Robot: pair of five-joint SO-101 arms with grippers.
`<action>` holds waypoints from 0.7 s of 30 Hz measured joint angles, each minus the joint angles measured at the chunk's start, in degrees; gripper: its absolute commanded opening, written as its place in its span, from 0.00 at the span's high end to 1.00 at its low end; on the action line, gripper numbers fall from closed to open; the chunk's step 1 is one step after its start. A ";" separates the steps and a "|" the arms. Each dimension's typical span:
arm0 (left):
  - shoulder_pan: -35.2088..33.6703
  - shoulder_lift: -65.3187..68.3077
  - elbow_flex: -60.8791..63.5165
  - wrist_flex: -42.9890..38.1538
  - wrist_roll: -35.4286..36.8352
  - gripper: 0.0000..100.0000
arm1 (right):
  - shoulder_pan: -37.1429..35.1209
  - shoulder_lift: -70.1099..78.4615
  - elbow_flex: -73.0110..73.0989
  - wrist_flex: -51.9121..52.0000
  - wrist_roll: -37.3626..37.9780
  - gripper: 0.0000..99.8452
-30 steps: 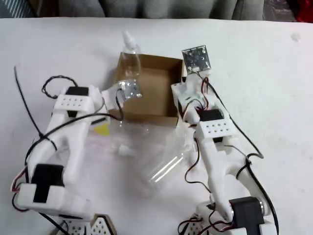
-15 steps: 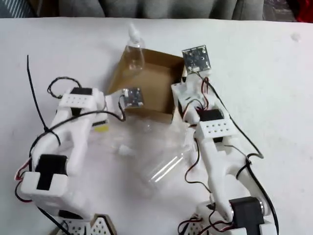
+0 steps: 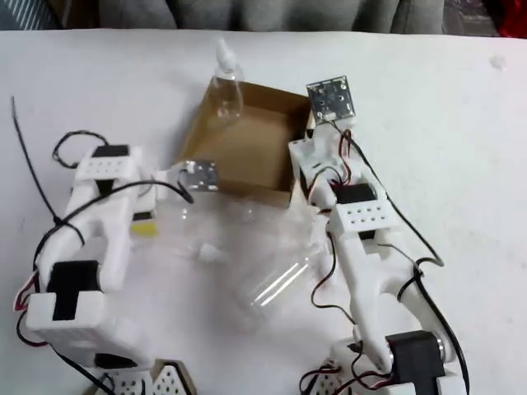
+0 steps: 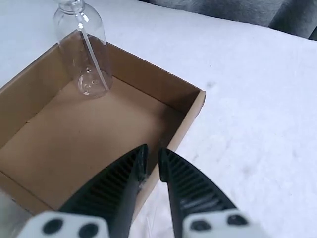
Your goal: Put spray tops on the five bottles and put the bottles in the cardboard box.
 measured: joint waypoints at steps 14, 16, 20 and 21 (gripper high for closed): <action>-25.41 1.23 -5.54 0.35 0.09 0.90 | 0.00 0.00 0.00 0.00 0.00 0.99; -28.40 1.23 -5.54 0.35 2.81 0.90 | 0.00 0.00 0.00 0.00 0.00 0.99; -31.56 1.23 -5.54 0.35 10.64 0.90 | 0.00 0.00 0.00 0.00 0.00 0.99; -32.00 1.23 -5.54 0.35 13.36 0.90 | 0.00 0.00 0.00 0.00 0.00 0.99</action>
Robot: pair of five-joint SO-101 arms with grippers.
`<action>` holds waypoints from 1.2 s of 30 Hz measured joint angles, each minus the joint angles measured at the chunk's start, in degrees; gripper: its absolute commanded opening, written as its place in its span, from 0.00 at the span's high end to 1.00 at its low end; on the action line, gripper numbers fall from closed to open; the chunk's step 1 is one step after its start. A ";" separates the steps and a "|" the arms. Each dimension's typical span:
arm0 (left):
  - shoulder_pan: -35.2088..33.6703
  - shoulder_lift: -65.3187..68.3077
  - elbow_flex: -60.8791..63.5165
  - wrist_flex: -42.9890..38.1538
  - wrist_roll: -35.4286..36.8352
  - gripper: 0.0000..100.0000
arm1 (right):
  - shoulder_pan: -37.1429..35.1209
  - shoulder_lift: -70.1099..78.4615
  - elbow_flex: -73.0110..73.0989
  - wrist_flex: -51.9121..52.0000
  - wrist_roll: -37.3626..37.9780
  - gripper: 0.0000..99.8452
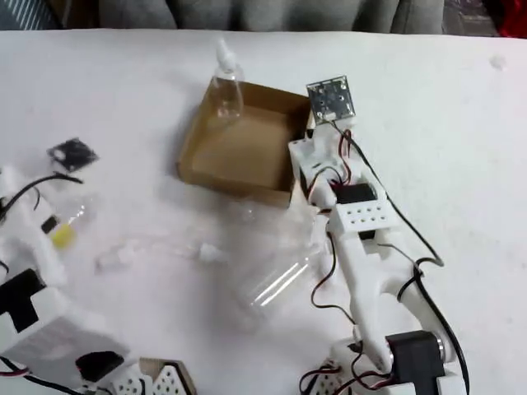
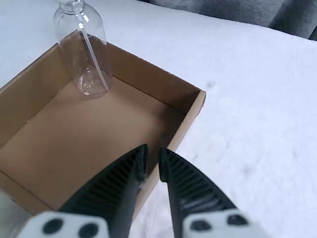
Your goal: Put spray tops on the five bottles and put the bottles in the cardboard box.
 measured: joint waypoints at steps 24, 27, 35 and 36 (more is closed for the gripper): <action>-2.81 0.00 -8.97 0.62 37.89 0.66 | 0.00 0.00 0.00 0.00 0.00 0.99; -2.55 0.00 -13.45 4.40 37.89 0.66 | 0.00 0.00 0.00 0.00 0.00 0.99; 0.35 0.00 -18.73 10.90 32.79 0.65 | 0.00 0.00 0.00 0.00 0.00 0.99; 0.44 0.00 -19.16 10.90 32.62 0.65 | 0.00 0.00 0.00 0.00 0.00 0.99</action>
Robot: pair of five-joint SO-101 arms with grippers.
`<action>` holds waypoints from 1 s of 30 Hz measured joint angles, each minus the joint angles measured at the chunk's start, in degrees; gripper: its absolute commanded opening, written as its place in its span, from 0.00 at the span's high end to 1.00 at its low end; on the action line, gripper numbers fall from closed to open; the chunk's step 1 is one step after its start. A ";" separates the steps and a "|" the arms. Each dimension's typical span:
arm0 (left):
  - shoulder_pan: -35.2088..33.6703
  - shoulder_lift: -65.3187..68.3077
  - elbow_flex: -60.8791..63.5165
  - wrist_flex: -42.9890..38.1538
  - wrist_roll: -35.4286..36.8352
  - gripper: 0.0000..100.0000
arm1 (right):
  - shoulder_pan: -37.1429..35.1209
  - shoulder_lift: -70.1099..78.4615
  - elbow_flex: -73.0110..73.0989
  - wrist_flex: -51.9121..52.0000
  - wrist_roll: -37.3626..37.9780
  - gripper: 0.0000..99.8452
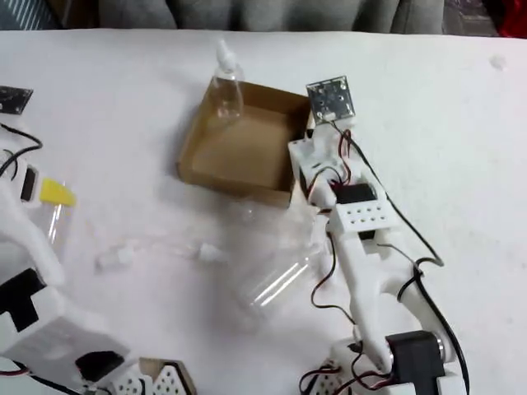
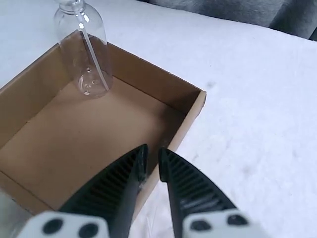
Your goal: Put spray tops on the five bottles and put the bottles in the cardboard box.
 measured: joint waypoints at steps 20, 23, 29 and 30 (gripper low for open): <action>0.35 23.12 -11.08 -1.85 -0.26 0.65 | -0.09 0.00 0.00 0.00 0.00 0.99; 0.88 24.79 -11.08 -1.85 -0.26 0.66 | -0.09 0.00 0.00 0.00 0.00 0.99; 1.14 26.99 -11.16 -2.81 -0.26 0.67 | -0.09 0.00 0.00 0.00 0.00 0.99; 1.14 27.08 -11.16 -3.25 -0.18 0.69 | -0.09 0.00 0.00 0.00 0.00 0.99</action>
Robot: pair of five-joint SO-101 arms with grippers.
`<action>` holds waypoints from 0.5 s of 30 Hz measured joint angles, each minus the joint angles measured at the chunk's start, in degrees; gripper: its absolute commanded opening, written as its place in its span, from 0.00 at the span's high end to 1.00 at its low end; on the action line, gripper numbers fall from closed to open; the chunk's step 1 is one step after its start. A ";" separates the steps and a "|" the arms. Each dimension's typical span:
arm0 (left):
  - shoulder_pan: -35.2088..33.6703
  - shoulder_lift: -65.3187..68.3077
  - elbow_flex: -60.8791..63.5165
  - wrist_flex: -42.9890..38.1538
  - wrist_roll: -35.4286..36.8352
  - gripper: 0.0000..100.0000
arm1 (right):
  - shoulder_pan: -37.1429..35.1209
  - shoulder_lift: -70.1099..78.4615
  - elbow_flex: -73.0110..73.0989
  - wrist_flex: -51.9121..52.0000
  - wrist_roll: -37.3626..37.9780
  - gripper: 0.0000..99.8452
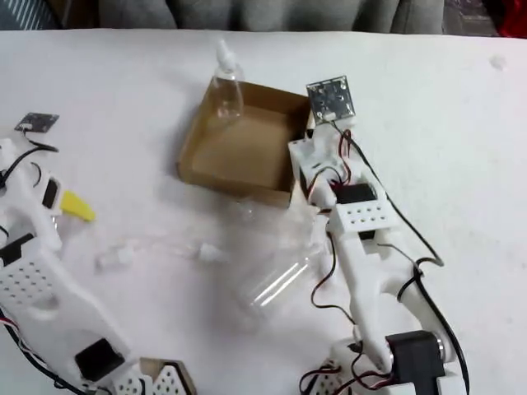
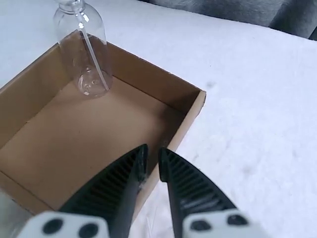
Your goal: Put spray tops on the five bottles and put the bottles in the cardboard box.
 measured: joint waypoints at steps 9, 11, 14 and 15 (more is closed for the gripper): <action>1.32 0.79 -0.53 0.00 -0.26 0.95 | 0.00 0.00 0.00 0.00 0.00 0.99; 1.58 1.05 -0.53 0.09 -0.26 0.98 | 0.00 0.00 0.00 0.00 0.00 0.99; 1.67 1.05 -0.97 1.76 -0.18 0.98 | 0.00 0.00 0.00 0.00 0.00 0.99; 1.67 1.05 -1.41 2.29 -0.18 0.98 | 0.00 0.00 0.00 0.00 0.00 0.99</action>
